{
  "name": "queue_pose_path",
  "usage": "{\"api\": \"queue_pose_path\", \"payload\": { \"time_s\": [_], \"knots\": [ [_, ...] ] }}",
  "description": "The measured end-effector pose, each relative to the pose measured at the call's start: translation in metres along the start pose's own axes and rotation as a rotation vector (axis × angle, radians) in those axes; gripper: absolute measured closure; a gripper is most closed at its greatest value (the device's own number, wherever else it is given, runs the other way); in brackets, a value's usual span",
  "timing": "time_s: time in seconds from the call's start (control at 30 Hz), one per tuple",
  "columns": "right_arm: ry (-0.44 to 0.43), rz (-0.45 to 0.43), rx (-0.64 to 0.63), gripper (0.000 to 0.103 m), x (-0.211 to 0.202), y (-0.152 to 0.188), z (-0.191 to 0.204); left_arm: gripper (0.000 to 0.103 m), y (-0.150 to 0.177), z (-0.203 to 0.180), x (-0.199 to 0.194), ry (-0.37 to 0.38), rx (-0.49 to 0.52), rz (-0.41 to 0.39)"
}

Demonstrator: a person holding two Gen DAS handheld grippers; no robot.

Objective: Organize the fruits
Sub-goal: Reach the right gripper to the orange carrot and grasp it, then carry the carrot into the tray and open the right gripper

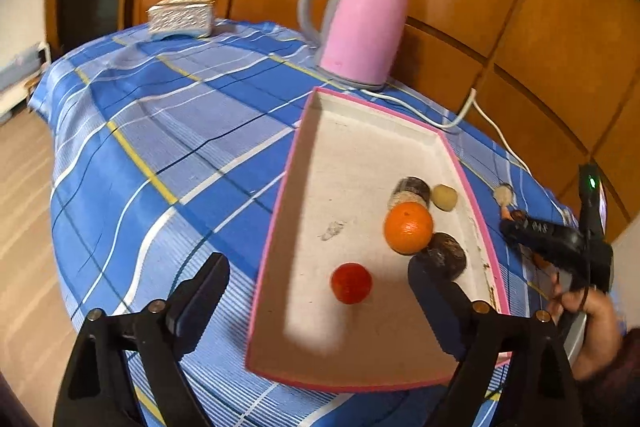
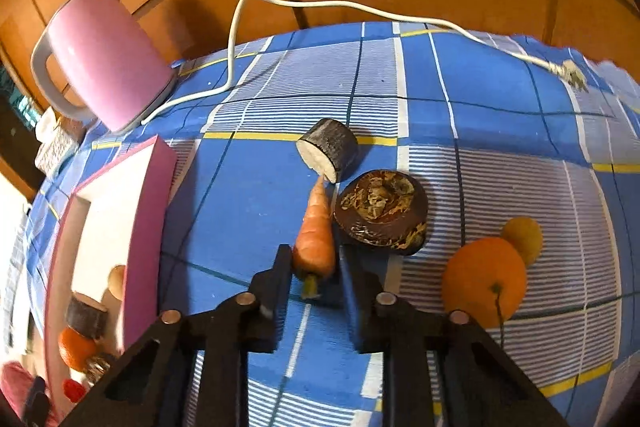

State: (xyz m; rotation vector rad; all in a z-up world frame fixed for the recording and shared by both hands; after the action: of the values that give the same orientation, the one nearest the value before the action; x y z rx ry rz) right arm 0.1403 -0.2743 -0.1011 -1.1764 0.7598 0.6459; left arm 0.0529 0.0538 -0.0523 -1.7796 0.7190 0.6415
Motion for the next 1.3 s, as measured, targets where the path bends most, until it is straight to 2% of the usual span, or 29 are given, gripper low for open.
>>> {"api": "queue_pose_path", "payload": {
  "time_s": [0.2,0.43,0.57,0.8,1.0,1.1,1.3],
  "knots": [
    [0.013,-0.030,-0.091,0.081,-0.001,0.003,0.004,0.010,0.005,0.008,0.004,-0.040,-0.025,0.018],
    [0.036,-0.032,-0.129,0.081,-0.002,0.002,0.009,0.009,0.011,0.007,0.004,-0.045,-0.008,0.033],
    [-0.006,-0.021,-0.124,0.082,-0.012,0.008,0.016,0.008,0.012,0.006,0.003,-0.039,-0.008,0.030],
    [-0.079,-0.059,-0.203,0.082,-0.041,0.021,0.049,0.008,0.012,0.006,0.002,-0.036,-0.013,0.037],
    [-0.168,-0.102,-0.288,0.082,-0.063,0.009,0.090,0.008,0.014,0.006,0.002,-0.034,-0.011,0.041],
    [-0.204,-0.097,-0.348,0.082,-0.064,0.007,0.114,0.008,0.014,0.006,0.002,-0.034,-0.014,0.044],
    [-0.209,-0.062,-0.409,0.081,-0.046,0.006,0.148,0.008,0.015,0.007,0.004,-0.033,-0.016,0.049]
  ]
}}
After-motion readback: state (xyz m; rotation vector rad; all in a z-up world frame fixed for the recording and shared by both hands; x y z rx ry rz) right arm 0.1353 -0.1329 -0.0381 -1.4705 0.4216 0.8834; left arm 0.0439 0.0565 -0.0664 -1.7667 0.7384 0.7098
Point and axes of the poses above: each gripper's, at about its wrist camera, not at the fingertips, and x roughly the way its jaws point, z to its left, y to its underside, the point moved 4 cm from there along x, roughly the way its jaws point, and after that the axes turned 3 degrees about -x, right-handed, at the moved point
